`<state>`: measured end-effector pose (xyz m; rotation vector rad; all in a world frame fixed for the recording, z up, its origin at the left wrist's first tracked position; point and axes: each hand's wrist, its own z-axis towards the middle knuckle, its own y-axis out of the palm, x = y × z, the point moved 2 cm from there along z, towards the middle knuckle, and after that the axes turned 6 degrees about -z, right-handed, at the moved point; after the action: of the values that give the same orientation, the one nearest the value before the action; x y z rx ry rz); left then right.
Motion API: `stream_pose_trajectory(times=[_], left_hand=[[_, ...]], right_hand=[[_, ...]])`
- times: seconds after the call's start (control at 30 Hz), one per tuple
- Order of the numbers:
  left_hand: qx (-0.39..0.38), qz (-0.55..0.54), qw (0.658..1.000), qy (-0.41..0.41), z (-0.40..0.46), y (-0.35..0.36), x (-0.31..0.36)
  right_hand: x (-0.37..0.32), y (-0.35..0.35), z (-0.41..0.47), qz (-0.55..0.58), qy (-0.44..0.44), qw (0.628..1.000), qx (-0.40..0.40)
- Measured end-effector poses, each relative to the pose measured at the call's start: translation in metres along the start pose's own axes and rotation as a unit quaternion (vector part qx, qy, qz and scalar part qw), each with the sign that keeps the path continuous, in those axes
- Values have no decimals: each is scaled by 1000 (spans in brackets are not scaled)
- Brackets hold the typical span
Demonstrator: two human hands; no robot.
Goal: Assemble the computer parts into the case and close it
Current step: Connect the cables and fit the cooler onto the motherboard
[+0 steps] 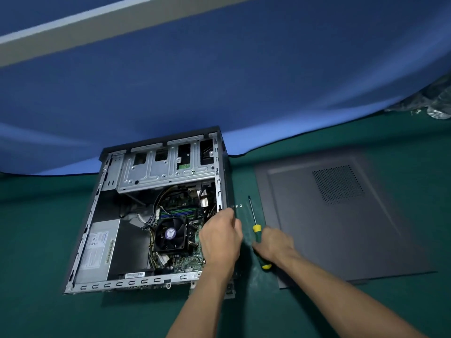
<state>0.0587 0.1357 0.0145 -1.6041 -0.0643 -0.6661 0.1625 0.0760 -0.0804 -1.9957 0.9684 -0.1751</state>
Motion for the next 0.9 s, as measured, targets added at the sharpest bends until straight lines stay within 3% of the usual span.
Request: stream_pose_trajectory(times=[0.17,0.37,0.5,0.73,0.9], left_hand=[[0,-8,1000,2,0,0,2],[11,-20,1000,14,-1,-3,2],[4,-18,1000,12,-1,-1,1],[-6,-18,1000,6,1,2,-3],[17,-33,999,-4,6,5,-6]], right_hand=[[0,-3,1,-92,-35,995,28],[-1,6,-8,-325,-94,941,7],[-8,7,-11,-386,-87,918,17],[-11,-2,-20,-474,15,880,-21],[-26,-32,-27,-507,-13,862,21]])
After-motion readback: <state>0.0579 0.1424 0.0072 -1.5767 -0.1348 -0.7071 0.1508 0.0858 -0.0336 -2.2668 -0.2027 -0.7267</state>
